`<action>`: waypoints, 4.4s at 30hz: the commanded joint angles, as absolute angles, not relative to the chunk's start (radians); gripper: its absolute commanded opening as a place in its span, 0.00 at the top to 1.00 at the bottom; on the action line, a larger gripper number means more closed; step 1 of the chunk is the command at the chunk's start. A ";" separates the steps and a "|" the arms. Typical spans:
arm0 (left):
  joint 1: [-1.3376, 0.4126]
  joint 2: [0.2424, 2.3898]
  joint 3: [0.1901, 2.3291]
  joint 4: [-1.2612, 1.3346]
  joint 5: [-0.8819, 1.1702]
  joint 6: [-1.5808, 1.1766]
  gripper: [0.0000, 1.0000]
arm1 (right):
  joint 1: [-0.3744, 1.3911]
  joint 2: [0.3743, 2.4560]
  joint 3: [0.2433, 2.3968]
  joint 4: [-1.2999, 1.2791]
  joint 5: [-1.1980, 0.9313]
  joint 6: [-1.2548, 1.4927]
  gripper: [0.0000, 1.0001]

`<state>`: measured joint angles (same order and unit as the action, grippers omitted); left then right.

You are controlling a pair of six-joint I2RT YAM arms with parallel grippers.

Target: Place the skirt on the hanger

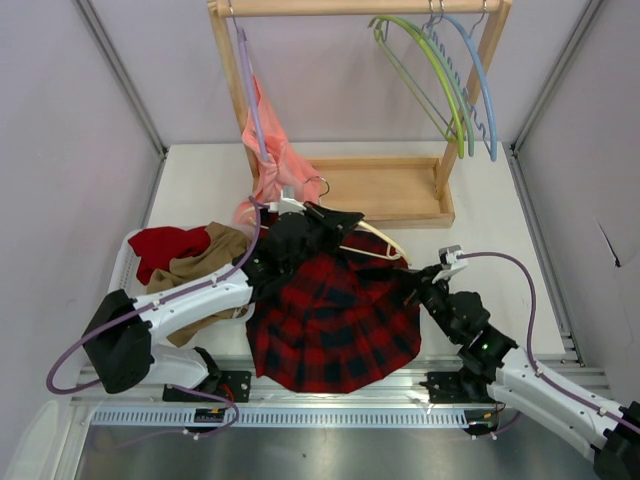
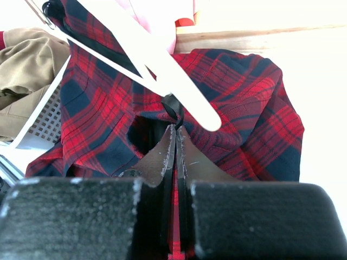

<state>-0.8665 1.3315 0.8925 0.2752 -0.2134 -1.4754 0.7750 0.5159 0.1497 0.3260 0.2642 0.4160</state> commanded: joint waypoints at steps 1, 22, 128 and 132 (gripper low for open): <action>-0.859 1.342 0.951 0.337 -0.216 -1.480 1.00 | 0.775 0.526 0.179 0.394 0.290 0.400 1.00; -0.879 1.335 0.977 0.244 -0.322 -1.562 1.00 | 0.856 0.652 0.239 0.426 0.535 0.399 1.00; -0.914 1.338 1.208 0.169 -0.453 -1.461 1.00 | 1.157 0.743 0.468 0.195 0.758 0.149 0.59; -0.937 1.319 1.273 0.118 -0.449 -1.327 1.00 | 1.155 0.585 0.670 -0.101 0.511 0.150 0.01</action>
<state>-0.9226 1.3746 1.1805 0.0803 -0.4389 -1.4883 1.1519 0.7010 0.5076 0.1146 0.7147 0.1402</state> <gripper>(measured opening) 0.058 0.941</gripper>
